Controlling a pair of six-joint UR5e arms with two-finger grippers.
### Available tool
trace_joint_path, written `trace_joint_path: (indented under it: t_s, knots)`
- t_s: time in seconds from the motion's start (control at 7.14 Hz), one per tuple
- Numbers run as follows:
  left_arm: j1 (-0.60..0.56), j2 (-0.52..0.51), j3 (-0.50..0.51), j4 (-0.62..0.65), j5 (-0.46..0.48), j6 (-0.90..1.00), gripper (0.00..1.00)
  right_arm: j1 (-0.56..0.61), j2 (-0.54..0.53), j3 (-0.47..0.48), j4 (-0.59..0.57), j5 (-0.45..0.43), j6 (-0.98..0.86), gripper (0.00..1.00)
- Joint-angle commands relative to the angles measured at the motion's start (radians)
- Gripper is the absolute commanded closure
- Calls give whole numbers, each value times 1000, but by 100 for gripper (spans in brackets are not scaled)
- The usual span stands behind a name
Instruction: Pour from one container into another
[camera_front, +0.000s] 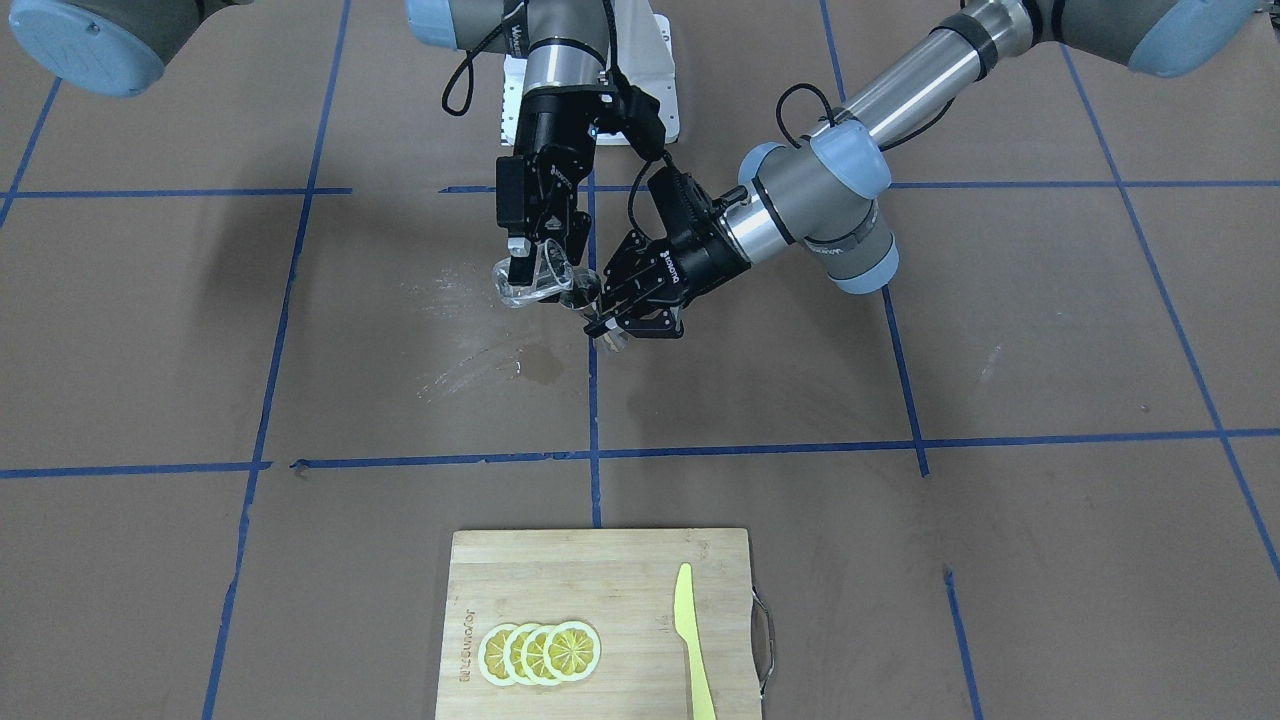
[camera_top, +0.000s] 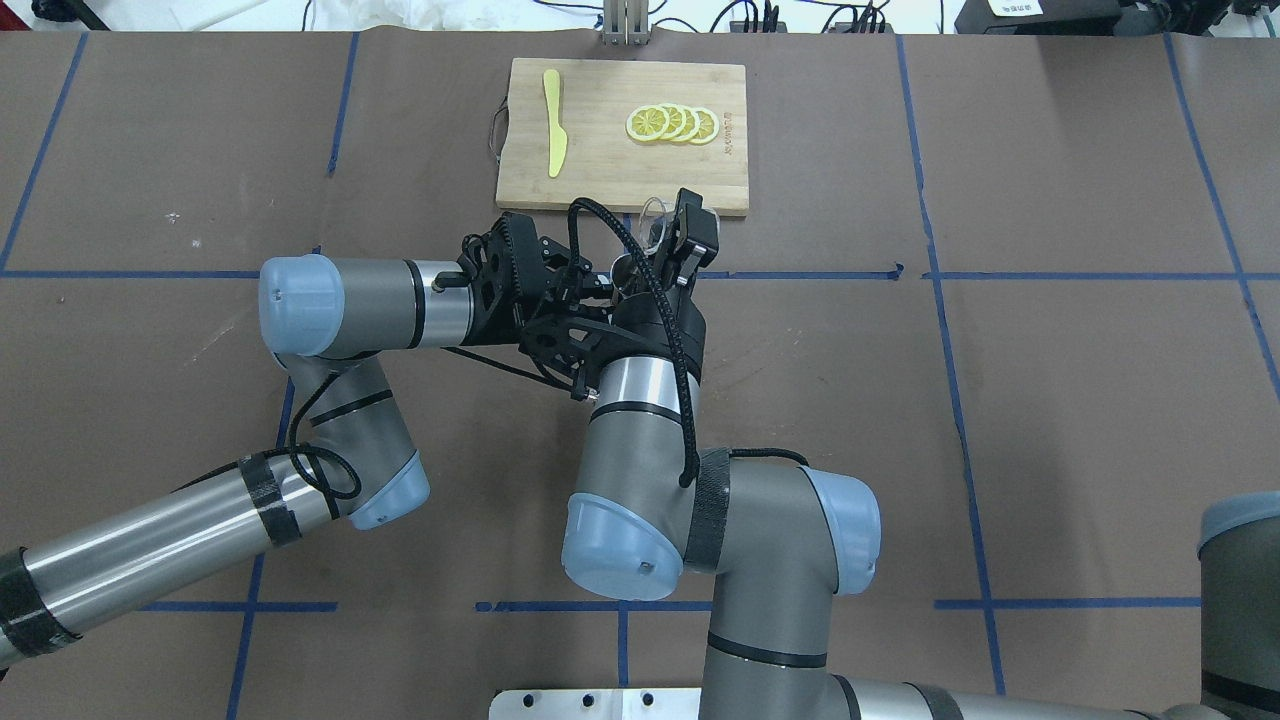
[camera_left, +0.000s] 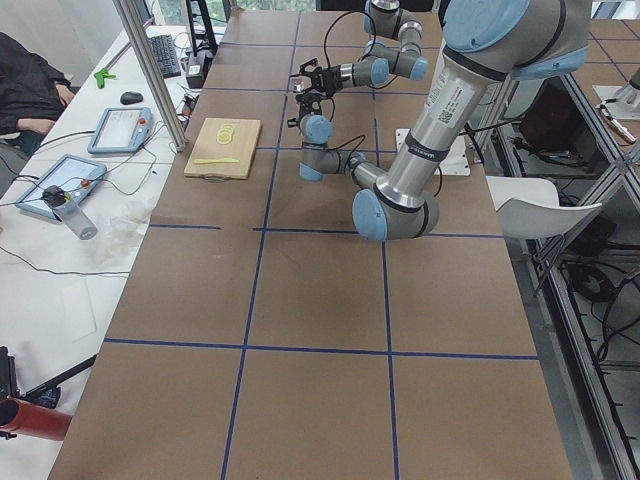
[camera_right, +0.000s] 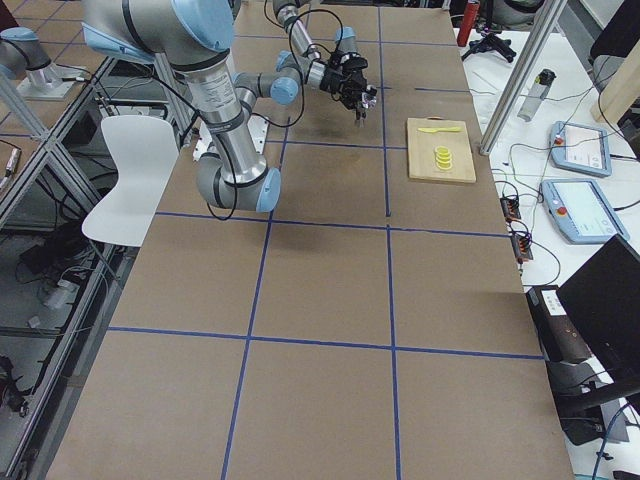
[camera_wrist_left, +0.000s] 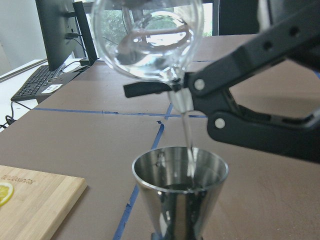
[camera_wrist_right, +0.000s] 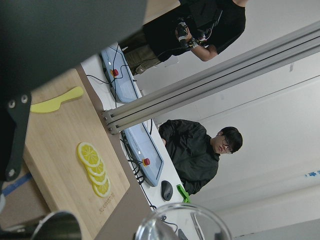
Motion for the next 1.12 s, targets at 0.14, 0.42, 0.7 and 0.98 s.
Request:
trace_joint_path:
  t_s: [0.14, 0.42, 0.7, 0.98]
  knots:
    - [2, 0, -3, 0, 0, 1, 100, 0, 0, -1, 0, -5, -38, 100]
    - [2, 0, -5, 0, 0, 1, 100, 0, 0, -2, -2, -10, -60, 100]
    - [3, 0, -5, 0, 0, 1, 100, 0, 1, -2, -2, -16, -86, 100]
    - [3, 0, -6, 0, 0, 1, 100, 0, 1, -2, -2, -18, -121, 100]
